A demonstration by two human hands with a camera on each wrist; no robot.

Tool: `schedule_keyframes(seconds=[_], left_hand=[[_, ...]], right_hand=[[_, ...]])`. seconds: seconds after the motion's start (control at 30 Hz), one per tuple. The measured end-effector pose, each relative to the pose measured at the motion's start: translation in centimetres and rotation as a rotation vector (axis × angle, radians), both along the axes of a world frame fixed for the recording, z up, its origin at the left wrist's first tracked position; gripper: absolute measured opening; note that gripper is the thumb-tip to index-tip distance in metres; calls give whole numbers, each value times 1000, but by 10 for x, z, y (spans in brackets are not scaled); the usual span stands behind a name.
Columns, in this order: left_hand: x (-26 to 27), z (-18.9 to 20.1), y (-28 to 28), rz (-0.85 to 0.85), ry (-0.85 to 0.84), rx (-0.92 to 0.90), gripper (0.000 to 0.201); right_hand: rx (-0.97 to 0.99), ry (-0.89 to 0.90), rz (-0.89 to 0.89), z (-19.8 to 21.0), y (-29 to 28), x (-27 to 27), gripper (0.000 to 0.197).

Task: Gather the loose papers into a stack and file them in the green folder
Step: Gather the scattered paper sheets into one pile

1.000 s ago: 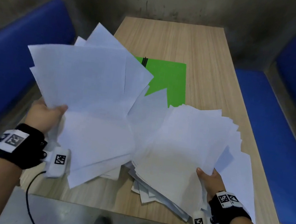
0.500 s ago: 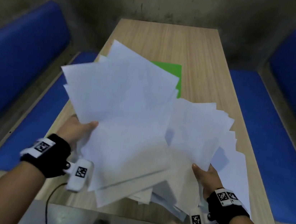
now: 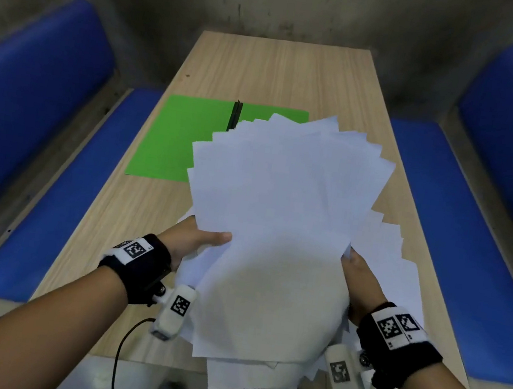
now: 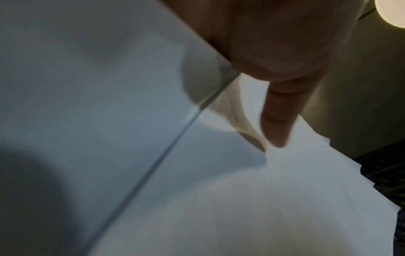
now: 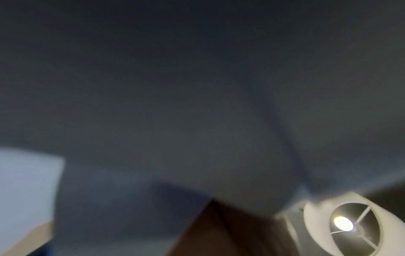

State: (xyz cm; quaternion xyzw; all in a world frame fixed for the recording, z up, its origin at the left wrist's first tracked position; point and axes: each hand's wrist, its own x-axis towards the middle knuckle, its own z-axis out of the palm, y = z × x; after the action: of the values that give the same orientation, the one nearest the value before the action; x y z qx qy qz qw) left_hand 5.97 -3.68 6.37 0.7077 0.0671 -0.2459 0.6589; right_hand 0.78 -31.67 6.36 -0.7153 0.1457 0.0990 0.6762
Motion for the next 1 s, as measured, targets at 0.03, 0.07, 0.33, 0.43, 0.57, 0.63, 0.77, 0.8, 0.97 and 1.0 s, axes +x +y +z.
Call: schedule_keyframes(seconds=[0.03, 0.07, 0.33, 0.43, 0.57, 0.63, 0.77, 0.8, 0.97, 1.0], left_hand=[[-1, 2, -3, 36, -58, 15, 59], [-2, 5, -6, 87, -122, 38, 46], [-20, 44, -23, 282, -564, 111, 20], [-30, 47, -27, 320, -544, 139, 6], [-33, 47, -30, 296, -506, 63, 28], [-32, 50, -31, 273, -512, 24, 33], [-32, 55, -30, 202, -575, -25, 39], [-33, 58, -30, 192, -604, -15, 38], [-34, 72, -23, 152, -735, -42, 35], [-35, 75, -23, 164, -739, -68, 32]], right_hand=[[23, -33, -50, 4, 2, 1, 21], [68, -45, -119, 5, 2, 4, 30], [-43, -413, -127, 41, 2, 13, 40], [8, -501, -169, 51, 11, 10, 49], [17, -536, -179, 45, 20, 1, 57], [44, -556, -194, 46, 22, -2, 64], [41, -650, -224, 54, 23, -3, 65], [44, -672, -229, 57, 22, -2, 64], [89, -779, -235, 73, 17, -1, 65], [73, -798, -245, 76, 17, -1, 65]])
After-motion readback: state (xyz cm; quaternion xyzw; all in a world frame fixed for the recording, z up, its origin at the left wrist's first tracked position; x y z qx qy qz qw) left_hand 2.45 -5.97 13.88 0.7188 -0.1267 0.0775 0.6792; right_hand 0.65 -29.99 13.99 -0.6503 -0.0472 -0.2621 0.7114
